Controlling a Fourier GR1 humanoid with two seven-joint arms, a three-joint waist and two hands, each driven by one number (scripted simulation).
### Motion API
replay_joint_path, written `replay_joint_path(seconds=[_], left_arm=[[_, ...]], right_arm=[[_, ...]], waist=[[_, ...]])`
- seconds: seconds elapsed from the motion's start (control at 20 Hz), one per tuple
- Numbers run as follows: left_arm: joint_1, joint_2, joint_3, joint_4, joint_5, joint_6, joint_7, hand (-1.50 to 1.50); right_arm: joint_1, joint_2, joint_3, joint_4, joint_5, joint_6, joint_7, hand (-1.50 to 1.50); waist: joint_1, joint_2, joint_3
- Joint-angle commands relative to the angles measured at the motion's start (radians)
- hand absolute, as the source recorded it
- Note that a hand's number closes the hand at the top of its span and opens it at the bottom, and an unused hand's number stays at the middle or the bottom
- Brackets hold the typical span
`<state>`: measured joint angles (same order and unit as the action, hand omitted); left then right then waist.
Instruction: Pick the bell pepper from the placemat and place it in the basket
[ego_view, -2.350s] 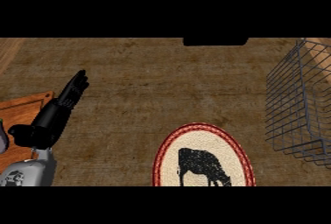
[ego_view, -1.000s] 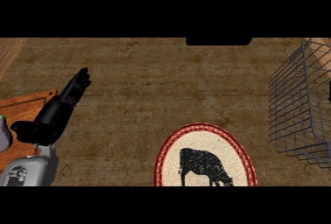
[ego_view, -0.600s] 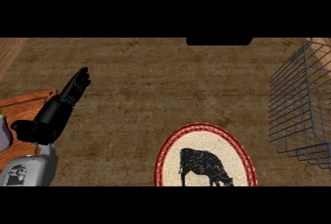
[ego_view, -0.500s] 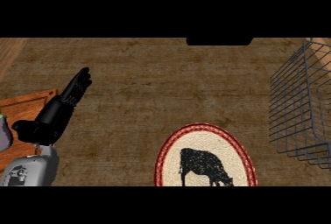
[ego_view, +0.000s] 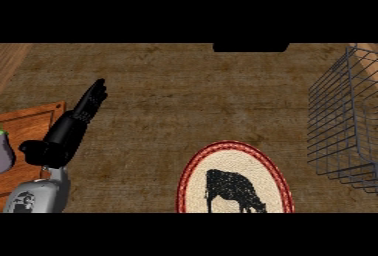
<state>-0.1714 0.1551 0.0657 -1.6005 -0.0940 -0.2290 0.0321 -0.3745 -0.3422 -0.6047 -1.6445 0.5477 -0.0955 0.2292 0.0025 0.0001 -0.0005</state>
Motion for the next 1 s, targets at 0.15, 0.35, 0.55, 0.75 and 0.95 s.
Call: replay_joint_path(seconds=[0.15,0.35,0.55,0.75,0.95], left_arm=[[-0.066,0.019,0.036,0.104,0.014,-0.024,-0.032,0.0],[0.052,0.003,0.011,0.027,-0.003,-0.025,-0.078,0.0],[-0.017,0.008,0.025,-0.074,0.048,-0.027,0.092,0.0],[0.011,-0.002,0.013,-0.029,0.027,-0.028,0.017,0.0],[0.026,-0.017,-0.005,-0.026,-0.018,0.004,-0.001,0.0]], right_arm=[[-0.028,-0.083,0.008,0.2,-0.041,-0.072,-0.154,-1.5],[-0.034,-0.115,0.016,0.175,-0.115,-0.047,-0.137,-1.5],[-0.037,-0.091,-0.044,0.098,-0.257,-0.011,-0.121,-1.5],[-0.086,-0.16,-0.117,0.144,-0.324,-0.01,-0.018,-1.5],[-0.077,-0.222,-0.191,0.132,-0.446,0.06,0.094,-1.5]], waist=[[-0.002,0.002,0.001],[0.001,0.0,0.0],[-0.005,-0.003,0.001],[-0.004,-0.001,0.001],[-0.007,-0.002,0.001]])
